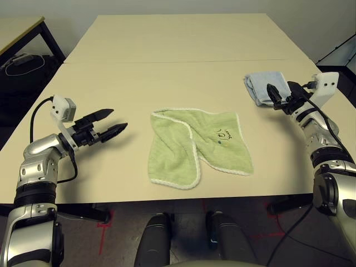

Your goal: Fold the towel and set it aside.

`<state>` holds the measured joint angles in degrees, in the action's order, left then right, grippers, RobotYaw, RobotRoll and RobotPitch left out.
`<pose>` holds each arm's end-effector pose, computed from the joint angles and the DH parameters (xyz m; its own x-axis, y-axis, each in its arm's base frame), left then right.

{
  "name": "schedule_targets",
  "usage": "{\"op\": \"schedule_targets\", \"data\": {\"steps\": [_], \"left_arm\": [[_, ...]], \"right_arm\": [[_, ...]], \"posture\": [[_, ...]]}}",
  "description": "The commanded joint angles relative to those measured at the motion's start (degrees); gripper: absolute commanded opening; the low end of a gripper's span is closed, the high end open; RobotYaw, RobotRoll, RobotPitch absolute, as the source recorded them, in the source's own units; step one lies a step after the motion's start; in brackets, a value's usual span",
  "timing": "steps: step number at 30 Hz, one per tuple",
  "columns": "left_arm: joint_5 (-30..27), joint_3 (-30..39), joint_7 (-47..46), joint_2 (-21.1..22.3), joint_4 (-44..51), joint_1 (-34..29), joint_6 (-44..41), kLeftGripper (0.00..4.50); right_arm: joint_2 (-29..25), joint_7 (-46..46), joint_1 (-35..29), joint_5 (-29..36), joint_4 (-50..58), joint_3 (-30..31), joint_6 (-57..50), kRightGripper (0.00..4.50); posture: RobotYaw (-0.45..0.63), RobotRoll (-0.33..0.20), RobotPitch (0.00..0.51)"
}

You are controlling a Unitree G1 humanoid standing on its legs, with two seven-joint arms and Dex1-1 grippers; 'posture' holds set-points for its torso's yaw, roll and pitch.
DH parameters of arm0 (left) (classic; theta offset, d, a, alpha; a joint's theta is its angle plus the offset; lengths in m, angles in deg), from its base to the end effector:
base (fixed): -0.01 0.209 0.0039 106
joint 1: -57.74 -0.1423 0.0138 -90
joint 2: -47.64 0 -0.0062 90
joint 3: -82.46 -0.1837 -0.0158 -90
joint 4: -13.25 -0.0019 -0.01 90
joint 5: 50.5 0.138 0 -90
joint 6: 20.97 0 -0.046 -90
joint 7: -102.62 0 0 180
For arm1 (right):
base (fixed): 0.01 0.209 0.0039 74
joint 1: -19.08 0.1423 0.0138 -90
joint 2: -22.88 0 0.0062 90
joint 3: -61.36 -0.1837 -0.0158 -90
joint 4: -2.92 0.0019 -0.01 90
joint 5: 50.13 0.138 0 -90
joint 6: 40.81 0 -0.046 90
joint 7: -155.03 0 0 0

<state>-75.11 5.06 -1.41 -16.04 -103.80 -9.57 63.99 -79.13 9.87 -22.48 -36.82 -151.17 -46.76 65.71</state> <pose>0.2543 0.3382 0.1390 0.5840 -0.8009 -0.1325 0.8117 0.5772 0.0890 0.3220 -0.2889 0.1257 0.9691 0.1979 0.1471 -0.1975 0.9802 -0.0171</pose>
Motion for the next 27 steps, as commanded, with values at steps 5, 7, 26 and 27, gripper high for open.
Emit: {"op": "schedule_targets", "data": {"steps": [5,7,26,27], "left_arm": [[1.79,-3.2,4.24,1.12,1.15,-0.87,2.52,4.5],[2.09,-3.38,3.88,0.85,0.66,-0.28,3.56,4.5],[1.13,-2.67,1.71,-1.19,0.24,2.33,3.84,4.5],[1.02,-2.67,1.63,-1.25,0.59,2.21,3.62,4.5]], "right_arm": [[-0.77,1.54,0.91,-0.91,1.04,1.16,0.06,4.46],[-0.87,2.48,1.14,-1.38,1.22,1.81,0.31,4.46],[-5.41,27.72,6.44,-5.52,7.75,14.4,-29.82,4.46],[-5.77,27.62,6.73,-5.59,9.39,14.86,-33.19,4.46]], "posture": [[0.09,0.0,0.127],[0.09,0.0,0.127],[0.1,0.0,0.127],[0.1,0.0,0.127]]}}
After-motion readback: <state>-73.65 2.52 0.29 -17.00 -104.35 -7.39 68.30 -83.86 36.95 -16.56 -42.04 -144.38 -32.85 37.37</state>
